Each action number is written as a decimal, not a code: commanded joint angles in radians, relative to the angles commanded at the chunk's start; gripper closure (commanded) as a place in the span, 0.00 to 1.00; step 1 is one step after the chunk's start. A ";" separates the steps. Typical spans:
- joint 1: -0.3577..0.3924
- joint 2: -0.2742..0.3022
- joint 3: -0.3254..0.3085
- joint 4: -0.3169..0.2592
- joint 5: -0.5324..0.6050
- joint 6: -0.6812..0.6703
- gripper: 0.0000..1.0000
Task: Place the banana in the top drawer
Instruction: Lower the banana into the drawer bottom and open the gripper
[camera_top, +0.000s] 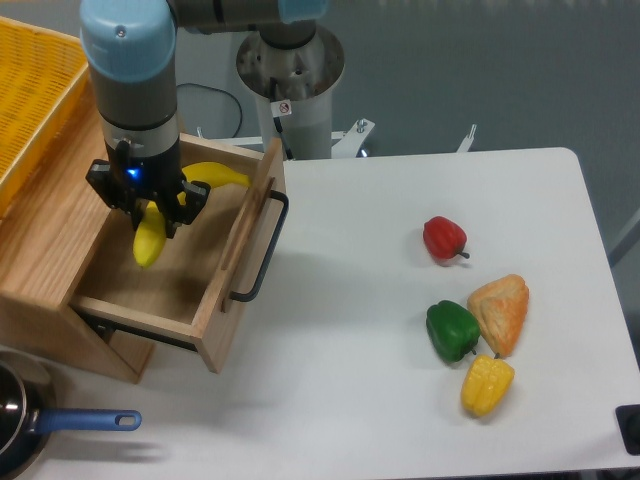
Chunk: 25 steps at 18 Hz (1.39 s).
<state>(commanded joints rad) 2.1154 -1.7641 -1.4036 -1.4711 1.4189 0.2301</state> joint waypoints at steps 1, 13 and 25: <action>0.000 0.000 0.000 0.000 0.000 0.000 0.65; 0.000 -0.017 0.003 0.002 0.002 -0.002 0.63; 0.000 -0.040 0.009 0.038 0.051 0.021 0.63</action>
<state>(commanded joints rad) 2.1154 -1.8040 -1.3944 -1.4327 1.4695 0.2515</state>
